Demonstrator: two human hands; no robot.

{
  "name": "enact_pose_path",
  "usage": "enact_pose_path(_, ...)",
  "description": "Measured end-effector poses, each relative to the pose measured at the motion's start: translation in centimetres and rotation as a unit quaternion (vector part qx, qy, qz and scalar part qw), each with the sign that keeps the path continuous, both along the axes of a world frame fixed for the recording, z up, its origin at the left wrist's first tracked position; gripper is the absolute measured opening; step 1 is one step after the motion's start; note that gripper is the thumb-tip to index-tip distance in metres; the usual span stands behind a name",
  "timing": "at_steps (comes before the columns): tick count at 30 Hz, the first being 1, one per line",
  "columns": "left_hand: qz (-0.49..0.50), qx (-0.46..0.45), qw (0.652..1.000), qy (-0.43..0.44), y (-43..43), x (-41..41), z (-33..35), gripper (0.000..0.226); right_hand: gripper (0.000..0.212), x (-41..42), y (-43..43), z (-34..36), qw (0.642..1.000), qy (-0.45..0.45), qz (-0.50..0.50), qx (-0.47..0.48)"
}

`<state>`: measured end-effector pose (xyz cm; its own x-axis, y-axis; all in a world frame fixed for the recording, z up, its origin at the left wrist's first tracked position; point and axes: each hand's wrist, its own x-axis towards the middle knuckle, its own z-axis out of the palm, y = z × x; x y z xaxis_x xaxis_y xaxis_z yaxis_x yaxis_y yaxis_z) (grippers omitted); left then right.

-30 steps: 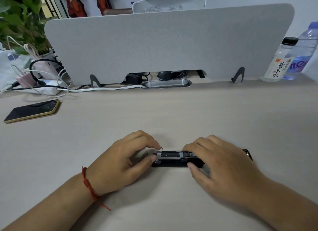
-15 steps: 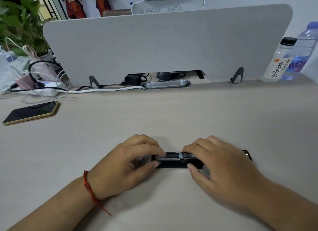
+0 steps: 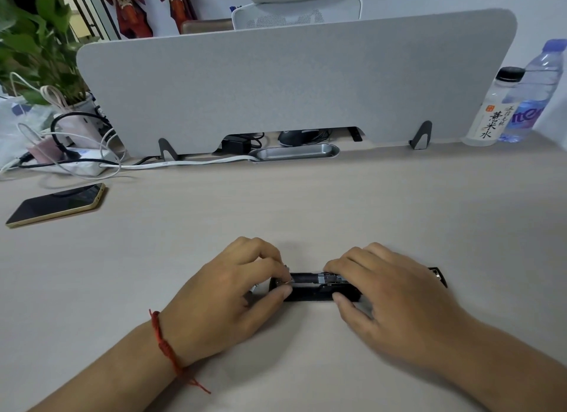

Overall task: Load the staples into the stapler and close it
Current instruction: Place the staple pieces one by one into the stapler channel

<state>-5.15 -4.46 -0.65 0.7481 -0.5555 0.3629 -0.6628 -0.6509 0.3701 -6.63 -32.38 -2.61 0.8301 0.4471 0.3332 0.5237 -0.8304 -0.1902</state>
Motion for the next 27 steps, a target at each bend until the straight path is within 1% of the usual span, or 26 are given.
enact_pose_path(5, 0.022, -0.014, 0.999, 0.025, -0.8, 0.0, 0.0, 0.01, 0.025, -0.1, 0.1, 0.1, 1.0, 0.004, 0.002, 0.002)
enact_pose_path(8, 0.018, -0.007, 0.999, 0.036, -1.1, 0.1, -0.3, 0.002, 0.025, -0.2, 0.1, 0.2, 1.0, 0.009, 0.002, 0.002)
enact_pose_path(13, 0.033, -0.098, 0.986, 0.13, -1.1, 0.3, -0.4, 0.014, 0.025, 0.0, 0.1, 0.2, 1.0, 0.012, 0.006, -0.004)
enact_pose_path(14, 0.039, -0.107, 0.984, 0.137, -1.1, 0.3, -0.4, 0.014, 0.025, 0.0, 0.2, 0.1, 1.0, 0.01, 0.007, -0.004)
enact_pose_path(20, 0.049, -0.088, 0.989, 0.105, -1.5, 0.1, -0.4, 0.014, 0.027, 0.0, 0.2, -0.2, 1.0, -0.006, 0.007, -0.007)
enact_pose_path(27, 0.038, -0.064, 0.989, 0.127, -1.3, 0.5, -0.4, 0.009, 0.03, 0.0, 0.1, -0.2, 1.0, -0.001, 0.007, -0.01)
